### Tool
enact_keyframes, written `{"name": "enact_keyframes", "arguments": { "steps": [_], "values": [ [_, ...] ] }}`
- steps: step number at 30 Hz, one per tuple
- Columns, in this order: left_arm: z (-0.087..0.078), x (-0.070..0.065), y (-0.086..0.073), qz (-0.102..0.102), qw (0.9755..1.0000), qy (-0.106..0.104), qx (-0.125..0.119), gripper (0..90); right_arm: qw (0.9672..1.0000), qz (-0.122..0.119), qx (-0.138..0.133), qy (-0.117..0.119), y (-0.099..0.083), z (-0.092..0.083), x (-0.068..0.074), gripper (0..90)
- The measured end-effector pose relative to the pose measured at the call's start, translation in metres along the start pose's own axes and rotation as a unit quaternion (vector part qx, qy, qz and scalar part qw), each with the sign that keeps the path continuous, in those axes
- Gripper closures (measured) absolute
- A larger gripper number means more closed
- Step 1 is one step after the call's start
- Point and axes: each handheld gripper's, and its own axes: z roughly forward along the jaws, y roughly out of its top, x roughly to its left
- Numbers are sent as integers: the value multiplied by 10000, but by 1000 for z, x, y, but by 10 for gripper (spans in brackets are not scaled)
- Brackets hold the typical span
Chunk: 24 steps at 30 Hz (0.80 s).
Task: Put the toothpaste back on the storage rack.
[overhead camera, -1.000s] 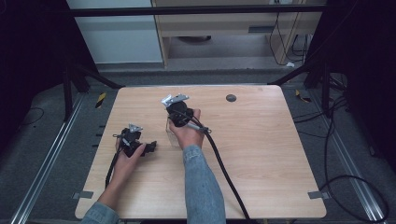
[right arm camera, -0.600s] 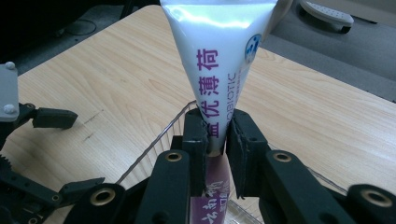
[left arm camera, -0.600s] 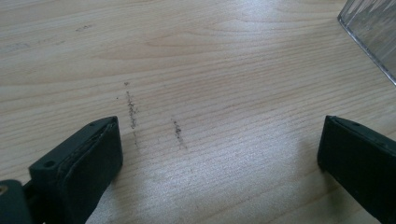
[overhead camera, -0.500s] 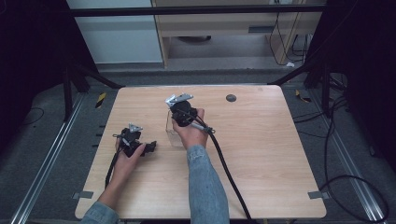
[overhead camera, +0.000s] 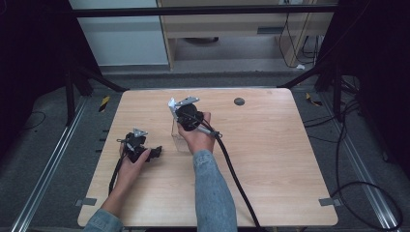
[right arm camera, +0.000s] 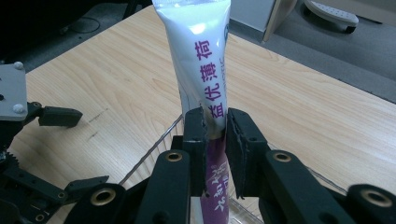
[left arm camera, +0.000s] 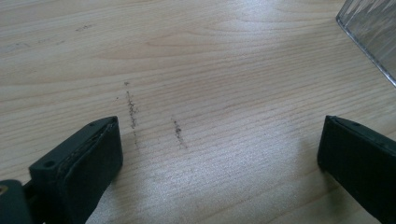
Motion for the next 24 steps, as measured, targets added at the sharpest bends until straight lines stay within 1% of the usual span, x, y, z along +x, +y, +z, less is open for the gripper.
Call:
{"name": "enact_keyframes", "arguments": {
  "steps": [3,5,9,13,15,18,21,24],
  "values": [
    [0,0,0,2,10000,0,3,0,10000,-50,0,9,0,-1,0,776],
    [0,0,0,0,10000,-1,3,0,10000,-10,16,30,0,-2,1,774],
    [0,0,0,-13,10000,2,-11,0,9999,-76,55,68,0,-5,2,769],
    [0,0,0,-2,10000,0,1,0,9999,-84,47,73,1,-11,1,765],
    [0,0,0,-12,10000,10,-4,0,9999,-124,26,70,0,-14,-1,762],
    [1,0,0,-31,10000,22,-6,0,9999,-98,26,66,1,-20,-2,752],
    [1,0,1,-46,10000,37,-8,0,9999,-110,28,50,2,-23,-4,707],
    [1,0,1,-33,10000,34,5,0,10000,33,32,78,3,-27,-8,601]
  ]
}}
